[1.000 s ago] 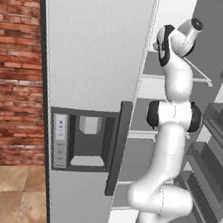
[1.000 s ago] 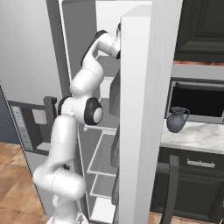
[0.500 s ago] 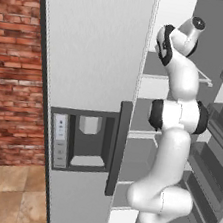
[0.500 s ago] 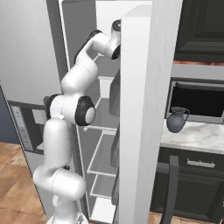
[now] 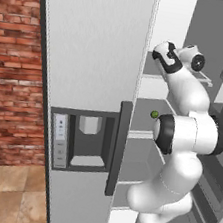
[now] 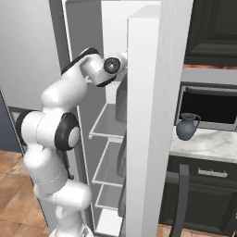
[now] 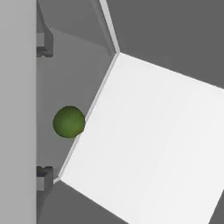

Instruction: Move the lime and lime from the second highest shelf to the top shelf to make space. Then, place the pitcher from the counter on the cleared second highest shelf.

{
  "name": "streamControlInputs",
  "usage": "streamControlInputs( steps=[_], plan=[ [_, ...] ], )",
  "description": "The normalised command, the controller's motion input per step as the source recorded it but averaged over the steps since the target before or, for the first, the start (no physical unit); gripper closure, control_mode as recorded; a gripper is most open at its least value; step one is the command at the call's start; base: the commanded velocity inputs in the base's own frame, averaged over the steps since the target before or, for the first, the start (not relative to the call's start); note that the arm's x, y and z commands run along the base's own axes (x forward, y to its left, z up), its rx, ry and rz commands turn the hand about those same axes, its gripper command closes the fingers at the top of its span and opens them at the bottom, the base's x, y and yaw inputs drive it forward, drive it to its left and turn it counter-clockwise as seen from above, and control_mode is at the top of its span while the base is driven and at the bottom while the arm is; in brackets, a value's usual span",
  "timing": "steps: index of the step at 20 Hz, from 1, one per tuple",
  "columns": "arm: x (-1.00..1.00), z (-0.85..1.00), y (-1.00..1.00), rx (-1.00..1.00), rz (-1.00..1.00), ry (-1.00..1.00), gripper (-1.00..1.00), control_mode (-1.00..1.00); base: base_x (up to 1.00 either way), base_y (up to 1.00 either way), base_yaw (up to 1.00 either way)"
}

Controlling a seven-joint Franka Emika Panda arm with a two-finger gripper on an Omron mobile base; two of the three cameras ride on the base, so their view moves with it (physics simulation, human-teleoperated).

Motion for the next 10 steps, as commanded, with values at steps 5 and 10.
streamControlInputs(
  steps=[5,10],
  plan=[
    [-1.0,0.96,0.03,0.0,0.0,0.0,-1.0,-1.0,0.0,0.0,0.0],
    [-1.0,0.71,0.0,0.0,-0.01,0.13,-1.0,-1.0,0.0,0.0,0.0]
  ],
)
